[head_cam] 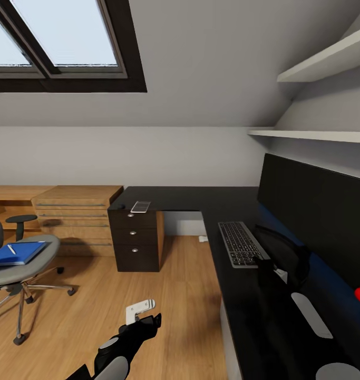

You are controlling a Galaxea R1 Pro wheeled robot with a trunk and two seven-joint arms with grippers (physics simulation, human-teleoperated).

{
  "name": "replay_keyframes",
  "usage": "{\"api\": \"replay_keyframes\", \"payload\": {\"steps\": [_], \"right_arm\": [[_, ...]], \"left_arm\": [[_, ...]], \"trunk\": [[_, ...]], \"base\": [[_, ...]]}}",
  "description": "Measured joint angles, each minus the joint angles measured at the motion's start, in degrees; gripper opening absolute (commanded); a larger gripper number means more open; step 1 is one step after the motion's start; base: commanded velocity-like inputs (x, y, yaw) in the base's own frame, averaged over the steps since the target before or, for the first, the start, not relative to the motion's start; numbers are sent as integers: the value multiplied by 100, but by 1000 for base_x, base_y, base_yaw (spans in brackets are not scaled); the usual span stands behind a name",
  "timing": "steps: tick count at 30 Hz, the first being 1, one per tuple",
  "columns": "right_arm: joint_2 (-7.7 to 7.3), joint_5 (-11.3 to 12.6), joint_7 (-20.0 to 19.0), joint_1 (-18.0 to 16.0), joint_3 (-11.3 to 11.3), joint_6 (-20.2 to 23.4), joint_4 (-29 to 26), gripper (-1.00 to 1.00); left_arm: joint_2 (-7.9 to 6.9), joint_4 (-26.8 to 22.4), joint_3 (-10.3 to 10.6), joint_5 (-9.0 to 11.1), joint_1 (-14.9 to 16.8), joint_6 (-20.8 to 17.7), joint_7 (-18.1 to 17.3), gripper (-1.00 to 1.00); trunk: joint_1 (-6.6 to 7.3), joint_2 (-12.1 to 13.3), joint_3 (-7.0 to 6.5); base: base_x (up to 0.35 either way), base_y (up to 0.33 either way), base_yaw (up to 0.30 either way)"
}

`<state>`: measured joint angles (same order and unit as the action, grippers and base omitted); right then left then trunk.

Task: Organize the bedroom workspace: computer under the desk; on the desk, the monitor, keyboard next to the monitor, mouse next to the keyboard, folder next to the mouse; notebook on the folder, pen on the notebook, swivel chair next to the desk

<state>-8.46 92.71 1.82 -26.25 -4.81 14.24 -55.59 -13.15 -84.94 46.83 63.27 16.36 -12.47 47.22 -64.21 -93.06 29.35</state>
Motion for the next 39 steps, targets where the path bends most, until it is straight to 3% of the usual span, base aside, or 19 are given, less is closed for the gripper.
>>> {"api": "replay_keyframes", "payload": {"steps": [20, 21, 39], "right_arm": [[0, 0, 1, 0, 0, 0, 2, -100], [0, 0, 0, 0, 0, 0, 1, 100], [-7, 3, 1, 0, 0, 0, 0, 100]], "left_arm": [[0, 12, 0, 11, 0, -1, -2, 100], [0, 12, 0, 10, 0, -1, -2, 100], [-17, 12, -16, 3, 0, 8, -3, 100]], "trunk": [[0, 0, 0], [0, 0, 0], [-1, 0, 0]], "base": [[0, -2, 0], [0, 0, 0], [-9, -12, 0]]}}
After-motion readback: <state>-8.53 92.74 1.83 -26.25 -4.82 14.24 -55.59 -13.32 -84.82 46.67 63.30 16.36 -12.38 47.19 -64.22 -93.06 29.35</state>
